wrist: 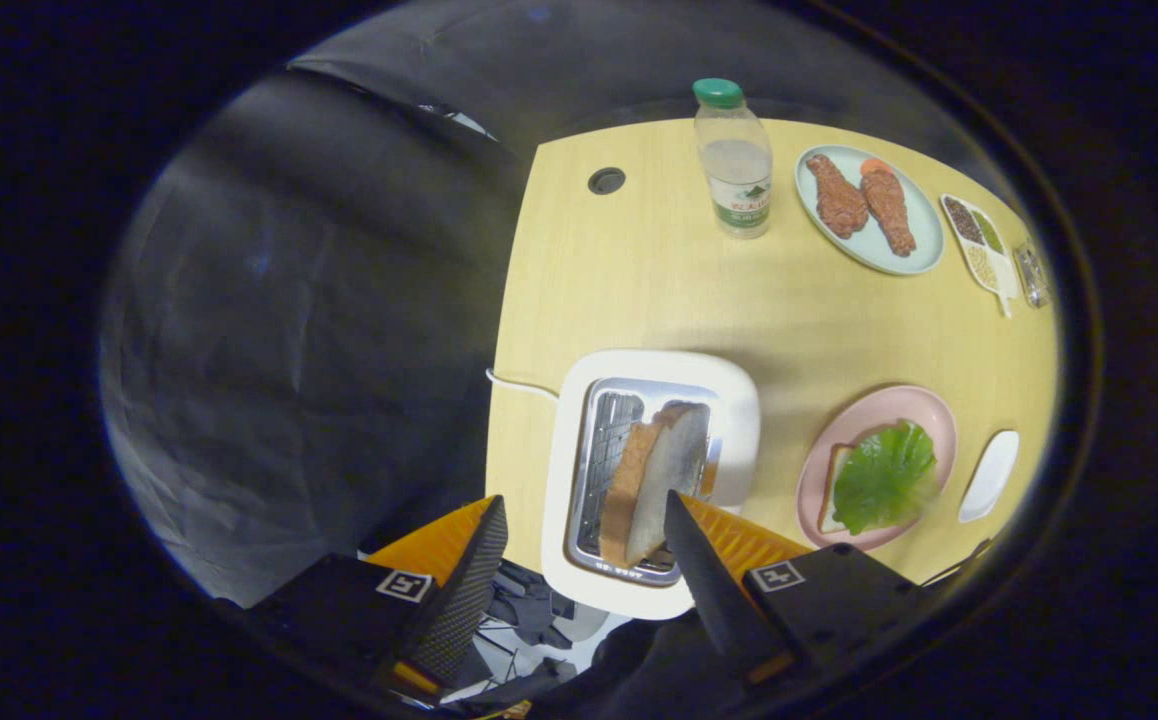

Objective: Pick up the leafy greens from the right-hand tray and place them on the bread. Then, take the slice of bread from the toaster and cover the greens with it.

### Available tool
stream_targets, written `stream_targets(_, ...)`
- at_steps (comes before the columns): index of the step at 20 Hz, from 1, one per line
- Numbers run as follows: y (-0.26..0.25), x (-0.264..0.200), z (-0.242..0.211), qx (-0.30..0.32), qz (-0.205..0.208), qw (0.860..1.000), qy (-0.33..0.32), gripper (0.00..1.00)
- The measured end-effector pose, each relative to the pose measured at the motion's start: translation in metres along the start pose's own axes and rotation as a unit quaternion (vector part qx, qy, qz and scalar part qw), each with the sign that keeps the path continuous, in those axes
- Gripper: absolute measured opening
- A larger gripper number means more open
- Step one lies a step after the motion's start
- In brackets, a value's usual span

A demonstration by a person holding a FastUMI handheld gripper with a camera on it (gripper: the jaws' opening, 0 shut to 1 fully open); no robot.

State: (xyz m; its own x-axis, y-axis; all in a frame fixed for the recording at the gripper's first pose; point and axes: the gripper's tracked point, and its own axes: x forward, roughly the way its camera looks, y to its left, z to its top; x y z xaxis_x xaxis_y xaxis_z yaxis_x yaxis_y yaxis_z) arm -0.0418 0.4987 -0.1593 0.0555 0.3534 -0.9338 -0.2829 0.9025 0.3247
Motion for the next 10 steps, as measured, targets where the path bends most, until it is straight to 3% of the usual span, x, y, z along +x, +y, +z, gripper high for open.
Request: stream_targets(10, -0.038, 0.014, -0.019, 0.013, -0.067, 0.997, 0.023, 0.33)
